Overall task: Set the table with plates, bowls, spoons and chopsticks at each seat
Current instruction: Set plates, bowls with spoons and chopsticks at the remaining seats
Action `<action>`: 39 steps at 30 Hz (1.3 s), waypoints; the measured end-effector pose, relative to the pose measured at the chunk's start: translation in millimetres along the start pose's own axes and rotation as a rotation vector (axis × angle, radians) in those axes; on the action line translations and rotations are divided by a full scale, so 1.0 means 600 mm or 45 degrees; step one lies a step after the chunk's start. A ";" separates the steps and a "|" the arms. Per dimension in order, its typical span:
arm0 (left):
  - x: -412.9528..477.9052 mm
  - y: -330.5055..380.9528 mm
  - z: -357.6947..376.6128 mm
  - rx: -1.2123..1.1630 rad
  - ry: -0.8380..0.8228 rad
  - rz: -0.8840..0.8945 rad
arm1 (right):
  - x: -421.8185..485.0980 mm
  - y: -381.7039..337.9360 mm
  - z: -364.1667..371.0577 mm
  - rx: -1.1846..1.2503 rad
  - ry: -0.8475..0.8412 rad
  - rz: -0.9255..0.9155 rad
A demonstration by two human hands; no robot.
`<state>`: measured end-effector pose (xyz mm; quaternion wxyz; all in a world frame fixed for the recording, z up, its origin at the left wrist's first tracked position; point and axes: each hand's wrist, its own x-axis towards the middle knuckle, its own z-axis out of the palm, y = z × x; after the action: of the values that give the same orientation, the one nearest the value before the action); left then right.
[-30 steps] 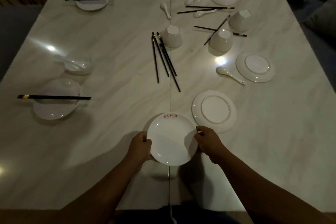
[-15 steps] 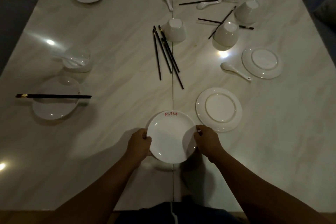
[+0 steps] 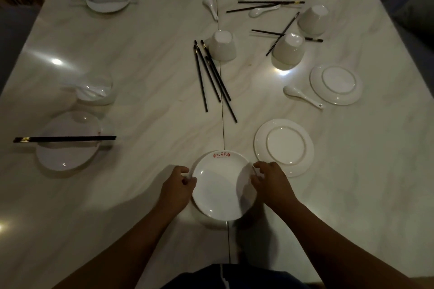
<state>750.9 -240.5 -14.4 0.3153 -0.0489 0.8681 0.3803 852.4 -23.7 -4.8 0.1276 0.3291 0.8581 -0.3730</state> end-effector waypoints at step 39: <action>0.302 0.094 -0.077 1.043 -0.054 0.173 | 0.427 -0.328 0.048 -0.406 0.050 -0.359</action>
<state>564.6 -204.4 -61.0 0.3005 0.1460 0.9422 0.0242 529.1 -23.8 -34.1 0.1080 0.1884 0.9461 -0.2402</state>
